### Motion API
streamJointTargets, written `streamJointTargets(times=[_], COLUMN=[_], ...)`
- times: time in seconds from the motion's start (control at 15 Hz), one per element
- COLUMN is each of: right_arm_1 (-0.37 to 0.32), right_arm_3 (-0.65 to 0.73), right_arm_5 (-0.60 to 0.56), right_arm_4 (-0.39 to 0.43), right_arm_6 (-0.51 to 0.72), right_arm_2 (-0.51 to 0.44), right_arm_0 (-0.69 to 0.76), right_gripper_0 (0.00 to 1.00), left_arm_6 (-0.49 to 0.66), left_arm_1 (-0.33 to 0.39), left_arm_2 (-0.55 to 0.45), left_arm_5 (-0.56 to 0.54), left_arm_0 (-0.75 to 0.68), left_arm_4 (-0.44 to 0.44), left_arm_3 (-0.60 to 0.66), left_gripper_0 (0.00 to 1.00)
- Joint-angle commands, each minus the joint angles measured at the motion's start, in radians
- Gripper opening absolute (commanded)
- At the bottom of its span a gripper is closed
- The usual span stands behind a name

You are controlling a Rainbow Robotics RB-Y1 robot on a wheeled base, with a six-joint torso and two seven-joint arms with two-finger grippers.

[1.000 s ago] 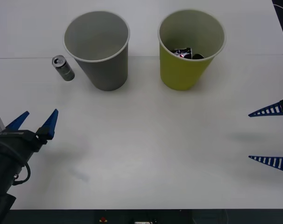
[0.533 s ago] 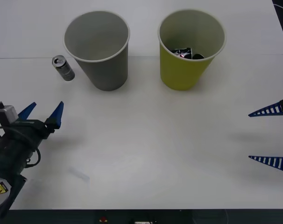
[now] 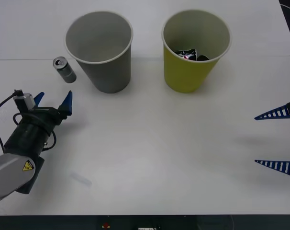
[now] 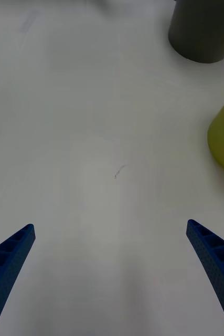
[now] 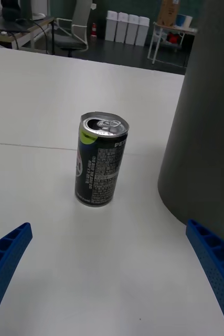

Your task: Put the can into the green bin and the plastic bottle into the gray bin

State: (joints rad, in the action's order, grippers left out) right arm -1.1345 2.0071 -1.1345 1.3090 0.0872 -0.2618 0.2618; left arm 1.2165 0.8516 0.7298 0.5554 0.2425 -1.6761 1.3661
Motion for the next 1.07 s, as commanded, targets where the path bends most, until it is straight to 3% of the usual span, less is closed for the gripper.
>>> streamJointTargets(times=[0.07,0.6,1.07], right_arm_1=[0.000,0.000,0.000], right_arm_3=[0.000,0.000,0.000], right_arm_5=[0.000,0.000,0.000], right_arm_4=[0.000,0.000,0.000], right_arm_6=[0.000,0.000,0.000], right_arm_2=[0.000,0.000,0.000], right_arm_0=[0.000,0.000,0.000], right_gripper_0=[1.00,1.00,1.00], left_arm_6=[0.000,0.000,0.003], left_arm_1=[-0.052,-0.192,-0.224], left_arm_2=[0.002,0.002,-0.013], left_arm_5=[-0.003,-0.048,-0.157], left_arm_0=[0.064,0.242,0.359], left_arm_4=[-0.019,-0.025,0.007], left_arm_3=[-0.105,-0.369,-0.499], left_gripper_0=[1.00,1.00,1.00])
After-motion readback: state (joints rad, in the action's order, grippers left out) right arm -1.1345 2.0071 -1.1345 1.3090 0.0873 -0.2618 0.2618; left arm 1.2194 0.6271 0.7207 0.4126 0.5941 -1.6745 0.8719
